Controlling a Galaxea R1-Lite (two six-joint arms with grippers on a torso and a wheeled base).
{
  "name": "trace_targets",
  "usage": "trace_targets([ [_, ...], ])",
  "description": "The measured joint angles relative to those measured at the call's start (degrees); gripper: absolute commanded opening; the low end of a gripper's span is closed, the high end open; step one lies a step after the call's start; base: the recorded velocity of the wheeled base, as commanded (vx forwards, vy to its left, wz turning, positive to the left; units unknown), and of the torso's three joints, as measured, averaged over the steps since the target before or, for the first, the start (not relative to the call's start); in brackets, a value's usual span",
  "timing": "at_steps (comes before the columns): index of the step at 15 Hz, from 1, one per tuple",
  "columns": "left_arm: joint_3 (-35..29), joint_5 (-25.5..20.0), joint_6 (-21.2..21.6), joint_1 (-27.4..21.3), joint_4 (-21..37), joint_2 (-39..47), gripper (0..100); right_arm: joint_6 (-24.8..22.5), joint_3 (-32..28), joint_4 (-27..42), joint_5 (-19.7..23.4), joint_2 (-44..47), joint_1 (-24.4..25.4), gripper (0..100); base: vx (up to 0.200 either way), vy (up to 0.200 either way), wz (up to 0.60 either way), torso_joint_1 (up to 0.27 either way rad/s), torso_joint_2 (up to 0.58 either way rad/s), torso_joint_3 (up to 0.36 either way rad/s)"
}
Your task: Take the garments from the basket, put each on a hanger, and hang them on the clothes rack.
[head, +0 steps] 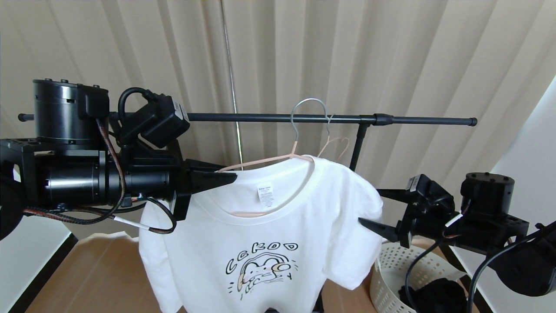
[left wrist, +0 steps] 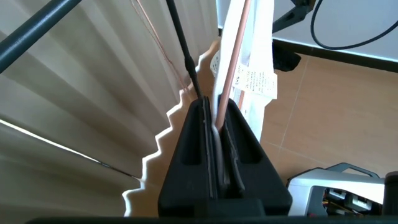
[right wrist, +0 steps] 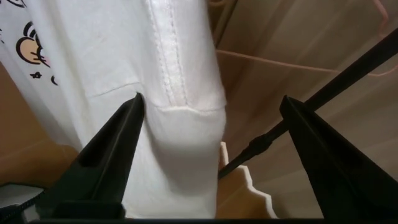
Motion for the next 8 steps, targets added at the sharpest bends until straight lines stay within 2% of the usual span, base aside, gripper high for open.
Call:
trace_targets([
  [2, 1.0, 0.1, -0.1, 0.5, -2.3, -0.2, 0, 0.0, -0.6, 0.0, -0.1, 0.1, -0.1, 0, 0.000, 0.000, 0.00, 0.000, 0.00, 0.000],
  [8, 2.6, 0.0, -1.2, 1.5, -2.8, -1.2, 0, 0.2, -3.3, 0.5, 0.0, 0.3, -3.3, 0, 0.000, 0.000, 0.00, 0.000, 0.00, 0.000],
])
